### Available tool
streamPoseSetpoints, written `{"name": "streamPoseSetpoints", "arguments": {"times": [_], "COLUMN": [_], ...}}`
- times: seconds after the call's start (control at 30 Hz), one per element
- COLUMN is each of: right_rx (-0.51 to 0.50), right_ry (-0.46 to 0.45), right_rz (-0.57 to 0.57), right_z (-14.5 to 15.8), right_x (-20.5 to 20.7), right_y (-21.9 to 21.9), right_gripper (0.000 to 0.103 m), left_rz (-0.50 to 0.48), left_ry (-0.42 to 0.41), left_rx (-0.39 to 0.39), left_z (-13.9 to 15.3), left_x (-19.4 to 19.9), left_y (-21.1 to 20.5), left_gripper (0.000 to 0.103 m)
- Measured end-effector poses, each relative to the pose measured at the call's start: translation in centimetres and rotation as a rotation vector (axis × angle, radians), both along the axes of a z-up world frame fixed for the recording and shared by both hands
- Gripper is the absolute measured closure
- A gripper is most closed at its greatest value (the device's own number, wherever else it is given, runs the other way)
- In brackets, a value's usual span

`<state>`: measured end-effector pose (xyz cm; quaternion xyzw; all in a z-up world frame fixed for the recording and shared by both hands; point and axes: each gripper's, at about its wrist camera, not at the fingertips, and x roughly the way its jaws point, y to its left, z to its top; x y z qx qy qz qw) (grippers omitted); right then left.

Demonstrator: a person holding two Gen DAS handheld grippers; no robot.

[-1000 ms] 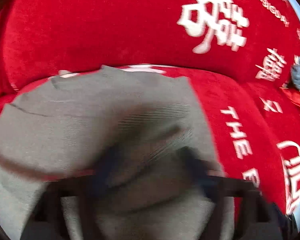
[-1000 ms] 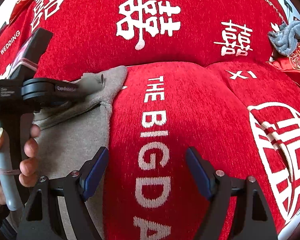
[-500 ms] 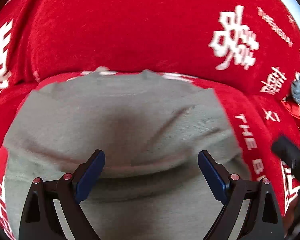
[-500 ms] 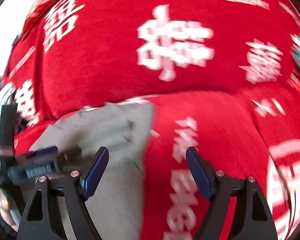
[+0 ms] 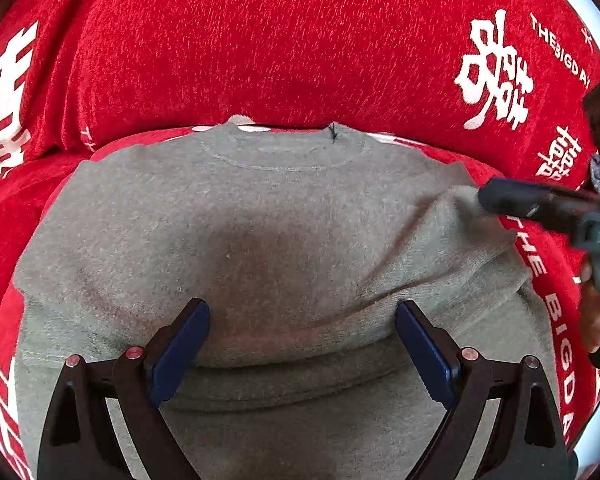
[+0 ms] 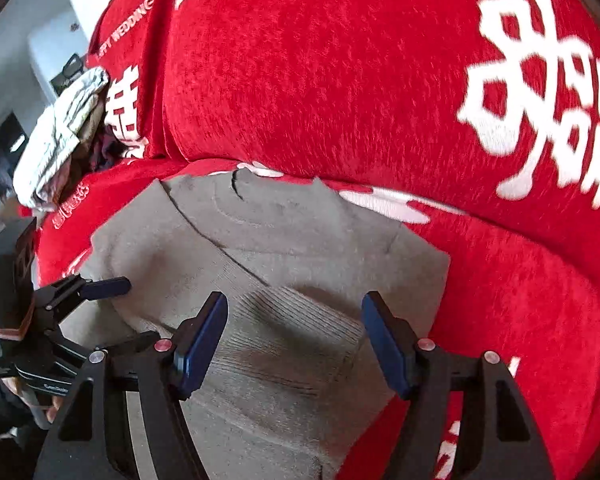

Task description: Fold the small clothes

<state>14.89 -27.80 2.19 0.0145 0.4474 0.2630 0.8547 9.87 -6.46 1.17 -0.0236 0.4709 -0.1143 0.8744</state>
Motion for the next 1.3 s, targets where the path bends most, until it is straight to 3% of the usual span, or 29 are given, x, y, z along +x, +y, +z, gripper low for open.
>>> {"name": "streamPoseSetpoints", "arguments": {"times": [0.03, 0.1, 0.13, 0.17, 0.23, 0.37, 0.47, 0.53, 0.63, 0.7, 0.73, 0.83, 0.9, 1.0, 1.07, 1.17, 1.23, 1.3], "right_rx": [-0.018, -0.069, -0.088, -0.090, -0.039, -0.029, -0.082, -0.131, -0.184, -0.194, -0.197, -0.166, -0.151, -0.230, -0.320, -0.274, -0.266, -0.228], "right_ry": [0.018, 0.055, 0.063, 0.056, 0.036, -0.065, -0.051, 0.030, 0.029, -0.017, -0.052, -0.149, -0.152, -0.092, -0.001, 0.033, 0.012, -0.011], "right_rz": [0.003, 0.026, 0.031, 0.029, 0.034, -0.029, -0.108, -0.113, -0.135, -0.180, -0.205, -0.240, -0.204, -0.155, -0.192, -0.305, -0.356, -0.336], "right_z": [-0.6, -2.0, -2.5, -2.6, -2.0, 0.6, 0.3, -1.3, -1.2, 0.2, 1.0, 3.2, 3.3, 1.0, -1.6, -1.7, -0.2, 0.7], "right_x": [0.2, 0.2, 0.1, -0.1, -0.9, -3.1, -3.0, -2.2, -2.5, -3.5, -4.1, -6.3, -6.6, -6.0, -4.6, -4.2, -5.3, -6.9], "right_y": [0.1, 0.7, 0.7, 0.7, 0.3, -1.0, -1.9, -1.3, -0.7, -0.9, -1.2, -1.3, 0.1, 2.9, 3.8, 3.1, 3.6, 4.7], "right_gripper": [0.034, 0.078, 0.083, 0.094, 0.094, 0.095, 0.094, 0.091, 0.071, 0.046, 0.044, 0.043, 0.043, 0.043, 0.042, 0.040, 0.040, 0.038], "left_rz": [-0.001, 0.007, 0.010, 0.012, 0.023, 0.058, 0.054, 0.045, 0.036, 0.053, 0.063, 0.100, 0.128, 0.179, 0.148, 0.123, 0.128, 0.167], "left_ry": [-0.005, -0.019, -0.030, -0.035, -0.035, -0.072, -0.031, -0.038, -0.039, -0.050, -0.057, -0.050, -0.013, 0.031, 0.037, 0.035, 0.003, 0.007], "left_rx": [-0.009, -0.035, -0.047, -0.059, -0.072, -0.107, -0.068, -0.032, -0.023, -0.057, -0.059, -0.023, 0.022, 0.085, 0.103, 0.153, 0.123, 0.090], "left_z": [0.0, -0.2, -0.1, -0.1, 0.2, 1.0, -0.3, -0.2, 0.1, 0.9, 1.1, 1.1, 0.5, -0.5, -0.8, -0.1, 0.6, 0.2], "left_x": [-0.1, -0.4, -0.6, -0.7, -0.7, -0.9, -0.2, -0.3, -0.6, -0.8, -0.8, 0.1, 1.0, 2.0, 2.1, 1.4, 0.4, -0.2], "left_y": [0.1, 0.6, 0.8, 1.0, 1.1, 1.8, 1.1, 0.5, 0.6, 1.4, 1.7, 2.4, 2.9, 4.0, 4.4, 4.5, 5.5, 6.9], "left_gripper": [0.008, 0.008, 0.008, 0.008, 0.008, 0.008, 0.008, 0.008, 0.008, 0.008, 0.008, 0.008, 0.008, 0.008, 0.008, 0.008, 0.008, 0.008]}}
